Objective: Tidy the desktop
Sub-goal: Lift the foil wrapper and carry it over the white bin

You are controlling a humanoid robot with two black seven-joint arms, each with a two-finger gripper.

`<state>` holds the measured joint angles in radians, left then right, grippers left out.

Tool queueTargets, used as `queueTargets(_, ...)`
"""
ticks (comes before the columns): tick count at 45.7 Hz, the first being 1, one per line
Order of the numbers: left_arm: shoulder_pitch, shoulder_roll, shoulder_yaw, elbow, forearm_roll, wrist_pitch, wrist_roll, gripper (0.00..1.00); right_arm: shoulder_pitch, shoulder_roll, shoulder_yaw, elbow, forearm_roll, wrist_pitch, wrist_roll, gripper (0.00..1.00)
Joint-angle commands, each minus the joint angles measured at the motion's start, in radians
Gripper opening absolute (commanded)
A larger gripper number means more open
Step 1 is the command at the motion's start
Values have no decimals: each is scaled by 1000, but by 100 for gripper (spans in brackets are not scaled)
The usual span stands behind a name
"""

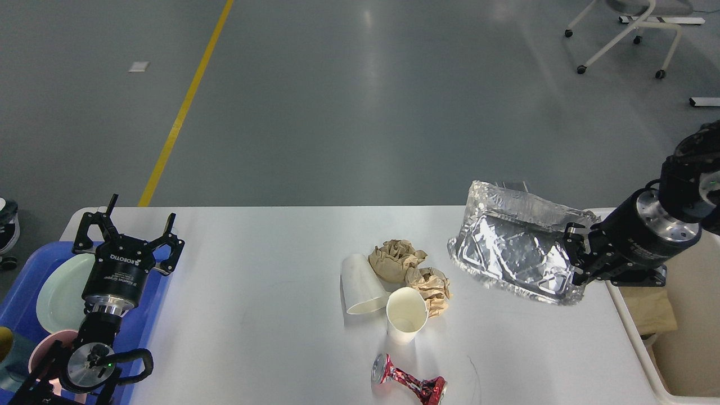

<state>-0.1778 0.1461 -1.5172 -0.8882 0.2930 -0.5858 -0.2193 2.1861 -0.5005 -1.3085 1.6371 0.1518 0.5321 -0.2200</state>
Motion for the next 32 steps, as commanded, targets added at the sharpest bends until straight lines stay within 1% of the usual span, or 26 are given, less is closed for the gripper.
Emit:
queueTargets(1, 0, 0, 0, 0, 0, 1, 0, 96, 89, -42, 3, 64, -185, 71, 70, 0)
queueTargets(4, 0, 0, 0, 0, 0, 0, 0, 96, 119, -56, 3, 84, -224, 88, 83, 0)
queueTargets(9, 0, 0, 0, 0, 0, 0, 0, 96, 159, -70, 0, 90, -287, 120, 85, 0)
queueTargets(23, 0, 0, 0, 0, 0, 1, -2, 96, 178, -81, -9, 84, -296, 121, 87, 0)
queueTargets(28, 0, 0, 0, 0, 0, 1, -2, 96, 175, -96, -17, 63, -304, 118, 85, 0)
queueTargets(32, 0, 0, 0, 0, 0, 0, -2, 96, 156, -137, -57, 3, -298, 108, 85, 0)
